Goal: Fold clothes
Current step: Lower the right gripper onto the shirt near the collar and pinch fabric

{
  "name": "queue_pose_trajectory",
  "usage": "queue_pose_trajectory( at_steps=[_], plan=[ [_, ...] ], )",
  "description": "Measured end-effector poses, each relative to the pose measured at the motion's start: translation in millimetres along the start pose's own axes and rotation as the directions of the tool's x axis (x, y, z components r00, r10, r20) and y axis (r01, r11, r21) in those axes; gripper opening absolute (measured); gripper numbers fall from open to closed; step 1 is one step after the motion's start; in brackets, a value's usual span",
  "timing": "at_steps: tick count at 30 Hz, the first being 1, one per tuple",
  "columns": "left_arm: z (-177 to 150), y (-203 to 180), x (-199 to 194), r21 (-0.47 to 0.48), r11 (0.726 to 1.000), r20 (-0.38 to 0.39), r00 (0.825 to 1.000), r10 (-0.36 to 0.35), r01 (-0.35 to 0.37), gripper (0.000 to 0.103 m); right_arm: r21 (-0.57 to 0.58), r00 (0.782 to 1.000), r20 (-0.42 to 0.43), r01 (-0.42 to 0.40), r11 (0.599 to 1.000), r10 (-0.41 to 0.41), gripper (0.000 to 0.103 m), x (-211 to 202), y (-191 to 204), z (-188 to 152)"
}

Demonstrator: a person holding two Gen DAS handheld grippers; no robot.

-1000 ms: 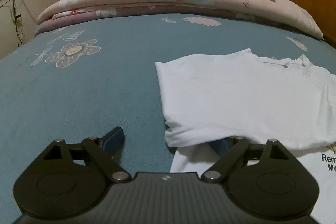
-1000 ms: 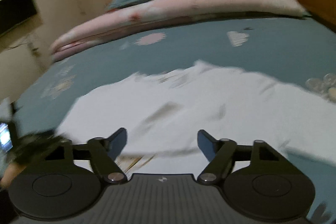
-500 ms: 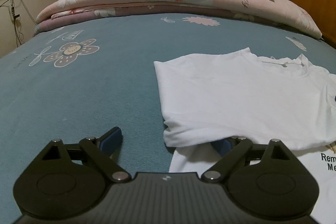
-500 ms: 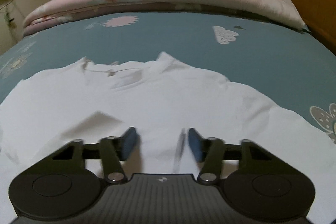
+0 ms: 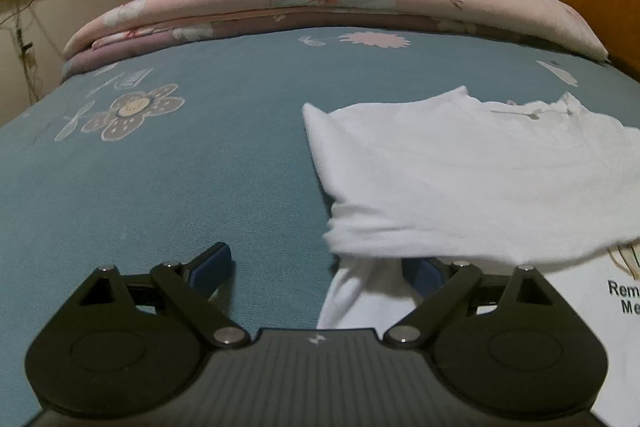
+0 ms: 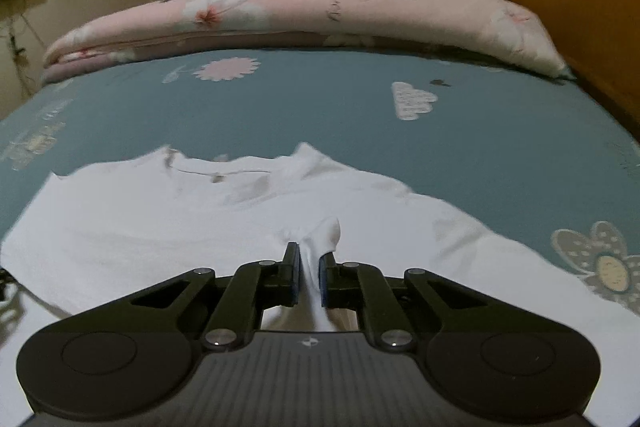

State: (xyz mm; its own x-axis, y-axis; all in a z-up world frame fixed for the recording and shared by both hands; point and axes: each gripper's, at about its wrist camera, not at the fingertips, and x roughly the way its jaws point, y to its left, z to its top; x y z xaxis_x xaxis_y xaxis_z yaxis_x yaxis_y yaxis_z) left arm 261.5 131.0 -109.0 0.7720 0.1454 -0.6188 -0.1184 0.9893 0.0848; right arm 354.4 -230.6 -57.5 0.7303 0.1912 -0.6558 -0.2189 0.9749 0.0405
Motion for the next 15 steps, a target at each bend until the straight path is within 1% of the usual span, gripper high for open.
queue_pose_trajectory(
  at_steps=[2, 3, 4, 5, 6, 8, 10, 12, 15],
  plan=[
    [-0.4, -1.8, 0.3, 0.008, 1.0, -0.001, 1.0, 0.004, -0.004, 0.092, 0.007, 0.998, -0.059, 0.025, 1.0, -0.024, 0.013, 9.0, -3.0, -8.6],
    [-0.4, -1.0, 0.4, 0.002, 1.0, -0.002, 1.0, 0.0, 0.0, 0.092, 0.013, 0.995, -0.094, 0.038, 0.999, -0.037, 0.02, 14.8, -4.7, -12.9],
    [-0.3, 0.0, 0.4, -0.005, 1.0, -0.004, 1.0, -0.004, 0.004, 0.092, 0.019, 0.993, -0.102, 0.054, 0.998, -0.052, 0.027, 17.7, -6.6, -17.4],
    [-0.2, 0.9, 0.3, -0.012, 1.0, -0.006, 1.0, -0.009, 0.008, 0.092, 0.031, 0.995, -0.087, 0.059, 0.998, -0.056, 0.03, 16.8, -8.3, -19.0],
    [-0.1, 2.3, 0.5, -0.02, 1.0, -0.006, 1.0, -0.009, 0.009, 0.092, 0.056, 0.995, -0.078, 0.064, 0.996, -0.059, 0.036, 15.0, -10.9, -18.8],
    [-0.1, 4.6, 0.9, -0.032, 0.999, -0.007, 1.0, -0.001, 0.001, 0.092, 0.087, 0.996, -0.058, 0.071, 0.994, -0.066, 0.04, 8.5, -12.8, -16.9],
    [-0.3, 7.0, 1.4, -0.036, 0.999, -0.008, 1.0, 0.013, -0.013, 0.092, 0.098, 0.997, -0.041, 0.076, 0.992, -0.073, 0.048, 1.6, -11.8, -15.0],
    [-0.3, 10.0, 1.9, -0.037, 0.999, -0.009, 1.0, 0.008, -0.008, 0.092, 0.073, 0.997, -0.026, 0.071, 0.995, -0.069, 0.049, -5.3, -5.0, -14.9],
    [0.2, 19.0, 2.6, -0.063, 0.998, -0.011, 1.0, -0.004, 0.003, 0.092, 0.043, 0.998, -0.001, 0.071, 0.997, -0.071, 0.049, -12.1, 1.8, -12.4]
  ],
)
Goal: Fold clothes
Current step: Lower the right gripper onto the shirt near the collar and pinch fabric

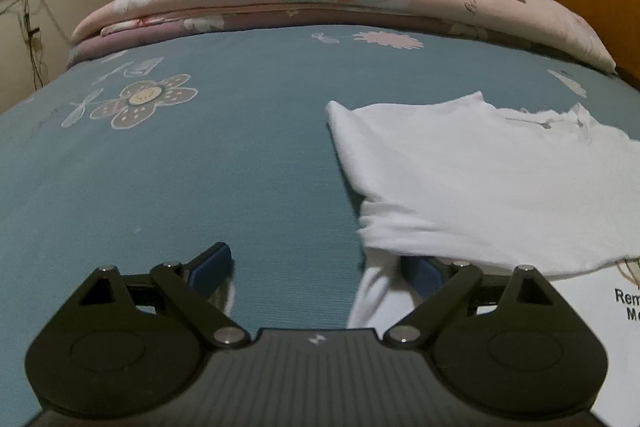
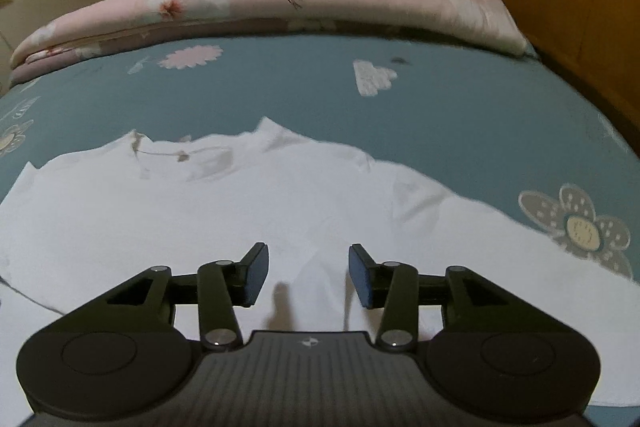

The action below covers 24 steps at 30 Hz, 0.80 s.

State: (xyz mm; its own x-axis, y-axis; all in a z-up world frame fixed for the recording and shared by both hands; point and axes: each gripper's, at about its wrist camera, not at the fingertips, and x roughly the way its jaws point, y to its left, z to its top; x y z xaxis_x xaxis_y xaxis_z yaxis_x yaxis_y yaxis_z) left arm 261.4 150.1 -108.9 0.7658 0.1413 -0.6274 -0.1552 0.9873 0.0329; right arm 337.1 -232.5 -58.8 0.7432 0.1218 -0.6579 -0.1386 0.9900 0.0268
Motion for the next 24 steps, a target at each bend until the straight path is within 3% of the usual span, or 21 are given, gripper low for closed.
queue_pose_trajectory(
  at_steps=[3, 5, 7, 12, 15, 18, 20, 23, 24],
  plan=[
    [0.5, 8.0, -0.3, -0.026, 0.999, 0.0, 1.0, -0.019, 0.019, 0.092, -0.015, 0.999, -0.032, -0.005, 1.0, 0.005, 0.049, 5.8, 5.9, 3.2],
    [1.4, 11.9, -1.1, -0.034, 0.998, 0.001, 0.999, -0.044, 0.044, 0.092, -0.031, 0.996, -0.079, 0.048, 0.998, -0.05, 0.049, 16.0, 8.3, 2.2],
    [2.3, 17.8, -4.0, -0.042, 0.994, 0.004, 0.995, -0.101, 0.101, 0.092, -0.004, 0.993, -0.107, 0.05, 0.999, -0.05, 0.049, 24.2, 2.5, -2.6],
    [7.6, 43.6, -20.2, -0.131, 0.947, 0.08, 0.955, -0.284, 0.293, 0.094, 0.098, 0.995, -0.094, -0.007, 0.995, 0.016, 0.049, 26.9, -14.9, -13.1],
    [7.5, 48.3, -19.5, -0.17, 0.946, 0.1, 0.96, -0.261, 0.275, 0.096, 0.111, 0.996, -0.085, -0.022, 0.994, 0.031, 0.047, 27.8, -16.5, -15.5],
    [6.0, 44.1, -14.1, -0.16, 0.957, 0.084, 0.969, -0.231, 0.242, 0.096, 0.096, 0.996, -0.076, -0.044, 0.994, 0.051, 0.031, 26.2, -12.9, -15.4],
    [5.2, 42.3, -13.0, -0.155, 0.961, 0.08, 0.972, -0.221, 0.231, 0.096, 0.09, 0.996, -0.07, -0.044, 0.995, 0.051, 0.027, 24.0, -12.4, -14.3],
    [5.1, 41.5, -12.2, -0.152, 0.963, 0.078, 0.974, -0.21, 0.22, 0.096, 0.152, 0.996, -0.059, -0.062, 0.986, 0.072, 0.031, 22.6, -23.0, -15.1],
    [4.9, 41.4, -12.1, -0.152, 0.964, 0.077, 0.975, -0.206, 0.216, 0.096, 0.169, 0.993, -0.066, -0.081, 0.982, 0.093, 0.037, 25.1, -26.5, -16.0]
  ],
)
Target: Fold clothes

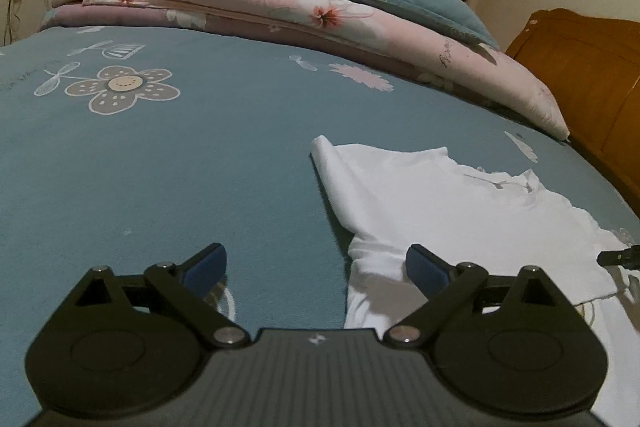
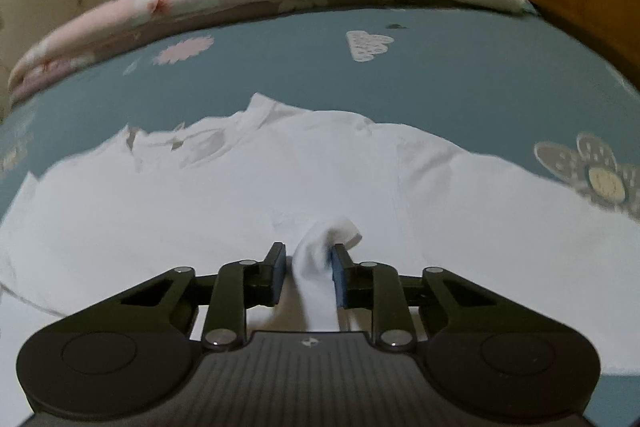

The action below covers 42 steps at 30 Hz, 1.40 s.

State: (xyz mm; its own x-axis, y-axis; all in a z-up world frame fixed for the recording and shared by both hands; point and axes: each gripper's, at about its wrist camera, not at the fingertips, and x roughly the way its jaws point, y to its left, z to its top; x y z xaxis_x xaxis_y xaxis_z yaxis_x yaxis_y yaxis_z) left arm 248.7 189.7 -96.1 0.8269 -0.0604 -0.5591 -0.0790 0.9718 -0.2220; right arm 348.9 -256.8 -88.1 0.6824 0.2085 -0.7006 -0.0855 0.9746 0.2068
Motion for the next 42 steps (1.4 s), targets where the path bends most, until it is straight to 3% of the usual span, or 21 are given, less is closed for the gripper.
queue_pose_trajectory(
  at_steps=[3, 5, 7, 11, 15, 18, 21, 22, 23, 25, 29, 33, 36, 39, 42],
  plan=[
    [-0.1, 2.2, 0.7, -0.008, 1.0, 0.002, 1.0, 0.019, -0.019, 0.096, -0.002, 1.0, 0.003, -0.024, 1.0, 0.024, 0.038, 2.9, -1.9, -2.8],
    [0.8, 4.6, -0.6, -0.02, 0.999, 0.012, 0.999, 0.038, -0.037, 0.096, -0.027, 1.0, 0.0, -0.014, 1.0, 0.014, 0.021, 1.3, 3.0, -2.9],
    [2.2, 8.8, -2.5, -0.041, 0.998, 0.023, 0.998, 0.053, -0.052, 0.096, -0.059, 1.0, 0.0, 0.001, 0.998, -0.001, 0.015, -3.1, 9.8, -0.8],
    [4.6, 20.4, -3.6, -0.099, 0.991, 0.024, 0.995, 0.098, -0.095, 0.096, -0.086, 1.0, 0.019, 0.021, 0.996, -0.02, 0.015, -15.6, 13.6, 3.4],
    [5.9, 25.9, -2.2, -0.113, 0.982, 0.01, 0.988, 0.156, -0.154, 0.096, -0.122, 0.995, -0.029, 0.088, 0.989, -0.092, 0.026, -10.7, 15.3, 1.7],
    [6.5, 26.7, -2.8, -0.094, 0.974, 0.002, 0.978, 0.206, -0.205, 0.096, -0.112, 0.992, 0.002, 0.125, 0.986, -0.125, 0.028, -20.9, 19.5, 4.5],
    [7.8, 29.3, -5.4, -0.088, 0.986, -0.009, 0.99, 0.143, -0.144, 0.096, -0.152, 0.996, 0.029, 0.091, 0.984, -0.087, 0.028, -34.7, 37.5, 11.7],
    [7.6, 28.7, -5.8, -0.075, 0.994, -0.025, 0.996, 0.082, -0.083, 0.096, -0.181, 0.997, 0.032, 0.074, 0.981, -0.07, 0.029, -38.3, 47.7, 14.0],
    [6.6, 27.3, -5.7, -0.054, 0.998, -0.039, 0.999, 0.026, -0.028, 0.096, -0.211, 0.998, 0.037, 0.063, 0.976, -0.057, 0.03, -40.8, 58.3, 15.4],
    [3.6, 17.8, -2.8, 0.021, 1.0, -0.063, 0.998, -0.017, 0.018, 0.096, -0.262, 0.998, 0.048, 0.039, 0.964, -0.027, 0.037, -45.0, 79.6, 17.2],
    [-2.0, 0.2, 10.1, 0.13, 0.989, -0.077, 0.993, 0.086, -0.076, 0.096, -0.313, 0.997, 0.058, -0.036, 0.949, 0.057, 0.039, -48.8, 113.7, 16.1],
    [-4.3, -7.2, 19.9, 0.14, 0.985, -0.037, 0.993, 0.11, -0.104, 0.096, -0.361, 0.991, 0.059, -0.088, 0.928, 0.117, 0.039, -52.2, 143.6, 10.9],
    [-2.9, -11.5, 22.8, 0.129, 0.978, -0.021, 0.986, 0.166, -0.162, 0.097, -0.386, 0.988, 0.059, -0.11, 0.916, 0.144, 0.039, -53.2, 159.7, 6.7],
    [-3.9, -10.0, 17.9, 0.058, 0.969, -0.053, 0.968, 0.244, -0.241, 0.098, -0.407, 0.987, 0.059, -0.113, 0.907, 0.149, 0.039, -50.7, 171.6, 3.4],
    [-6.9, -18.8, 12.8, 0.09, 0.959, -0.082, 0.958, 0.276, -0.269, 0.097, -0.439, 0.987, 0.038, -0.127, 0.889, 0.159, 0.038, -42.2, 187.1, 2.1]
  ],
)
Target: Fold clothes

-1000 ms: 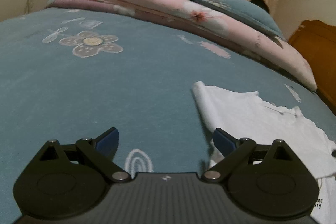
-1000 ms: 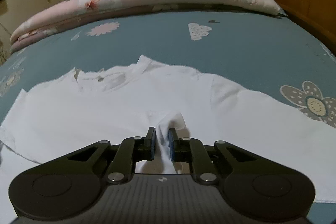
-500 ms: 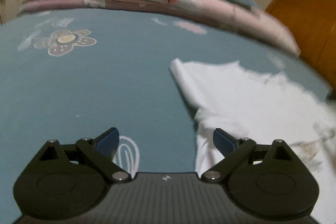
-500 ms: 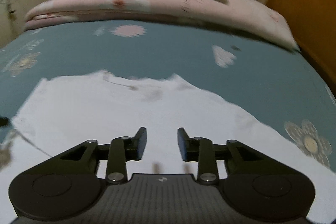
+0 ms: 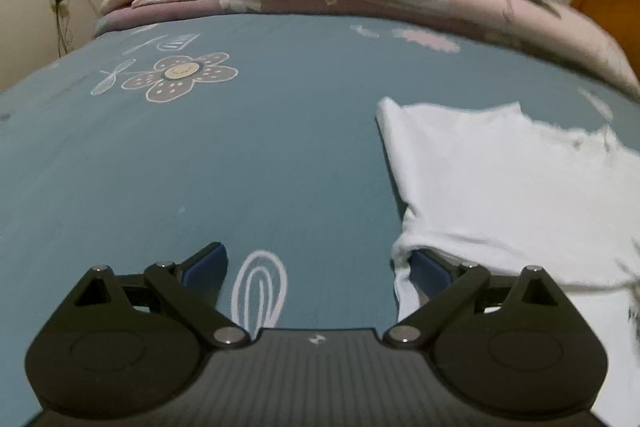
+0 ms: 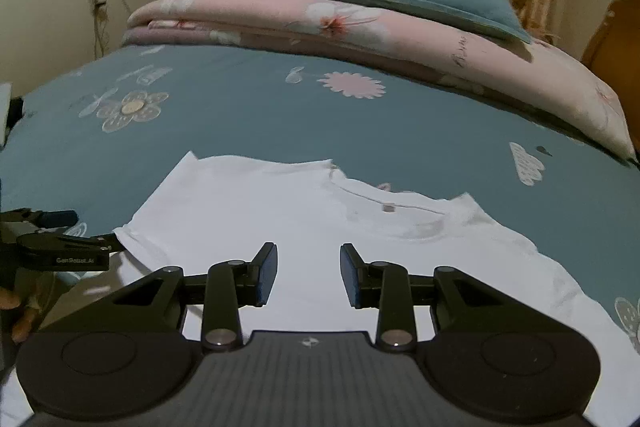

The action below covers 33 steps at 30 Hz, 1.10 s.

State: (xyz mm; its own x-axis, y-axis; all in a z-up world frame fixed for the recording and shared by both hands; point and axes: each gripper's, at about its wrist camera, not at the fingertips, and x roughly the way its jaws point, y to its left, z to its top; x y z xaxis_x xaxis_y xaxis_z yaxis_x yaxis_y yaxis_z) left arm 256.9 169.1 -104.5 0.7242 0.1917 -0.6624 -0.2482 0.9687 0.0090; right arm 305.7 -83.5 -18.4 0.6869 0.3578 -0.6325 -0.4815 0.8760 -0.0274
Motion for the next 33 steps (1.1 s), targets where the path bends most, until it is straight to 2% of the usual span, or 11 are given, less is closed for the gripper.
queue_pose_trajectory(
  at_steps=[2, 3, 4, 7, 13, 17, 18, 23, 26, 31, 33],
  plan=[
    [3.4, 6.5, -3.1, -0.001, 0.999, -0.015, 0.999, -0.037, 0.037, 0.097, -0.038, 0.999, -0.016, -0.031, 0.999, 0.03, 0.035, 9.6, 12.6, 5.7],
    [5.5, 16.1, -5.9, -0.031, 0.997, -0.012, 0.997, -0.071, 0.07, 0.097, -0.063, 0.999, -0.023, -0.049, 0.997, 0.047, 0.024, 15.6, 19.9, 9.6],
    [7.6, 26.1, -8.8, -0.062, 0.993, -0.007, 0.994, -0.105, 0.104, 0.097, -0.085, 0.997, -0.03, -0.073, 0.994, 0.07, 0.018, 21.5, 28.3, 14.1],
    [12.3, 62.8, -12.1, -0.216, 0.969, 0.029, 0.993, -0.118, 0.121, 0.097, -0.146, 0.988, -0.052, -0.154, 0.977, 0.147, 0.012, 40.5, 55.5, 28.4],
    [6.6, 83.8, -7.2, -0.297, 0.946, 0.043, 0.991, -0.126, 0.133, 0.097, -0.177, 0.96, -0.128, -0.271, 0.946, 0.251, 0.01, 95.2, 108.3, 45.2],
    [8.7, 77.1, -4.1, -0.271, 0.954, 0.042, 0.992, -0.118, 0.125, 0.097, -0.205, 0.964, -0.178, -0.235, 0.95, 0.199, 0.009, 135.9, 127.0, 35.0],
    [8.4, 76.4, -4.2, -0.265, 0.957, 0.041, 0.993, -0.113, 0.12, 0.097, -0.21, 0.97, -0.161, -0.214, 0.954, 0.182, 0.005, 142.3, 128.0, 32.4],
    [8.2, 78.8, -4.6, -0.27, 0.955, 0.043, 0.992, -0.117, 0.125, 0.097, -0.119, 0.98, -0.106, -0.178, 0.977, 0.166, 0.009, 137.9, 120.5, 46.2],
    [8.7, 80.1, -3.7, -0.28, 0.951, 0.044, 0.992, -0.121, 0.128, 0.097, -0.144, 0.981, -0.089, -0.183, 0.972, 0.172, 0.009, 132.3, 123.1, 50.8],
    [9.2, 79.3, -3.2, -0.267, 0.955, 0.038, 0.992, -0.121, 0.127, 0.097, -0.122, 0.987, -0.093, -0.141, 0.982, 0.13, 0.008, 171.5, 126.5, 56.5],
    [9.6, 79.3, -2.6, -0.265, 0.956, 0.038, 0.992, -0.122, 0.128, 0.097, -0.06, 0.987, -0.086, -0.142, 0.988, 0.137, 0.007, 181.4, 120.7, 64.7]
  ],
)
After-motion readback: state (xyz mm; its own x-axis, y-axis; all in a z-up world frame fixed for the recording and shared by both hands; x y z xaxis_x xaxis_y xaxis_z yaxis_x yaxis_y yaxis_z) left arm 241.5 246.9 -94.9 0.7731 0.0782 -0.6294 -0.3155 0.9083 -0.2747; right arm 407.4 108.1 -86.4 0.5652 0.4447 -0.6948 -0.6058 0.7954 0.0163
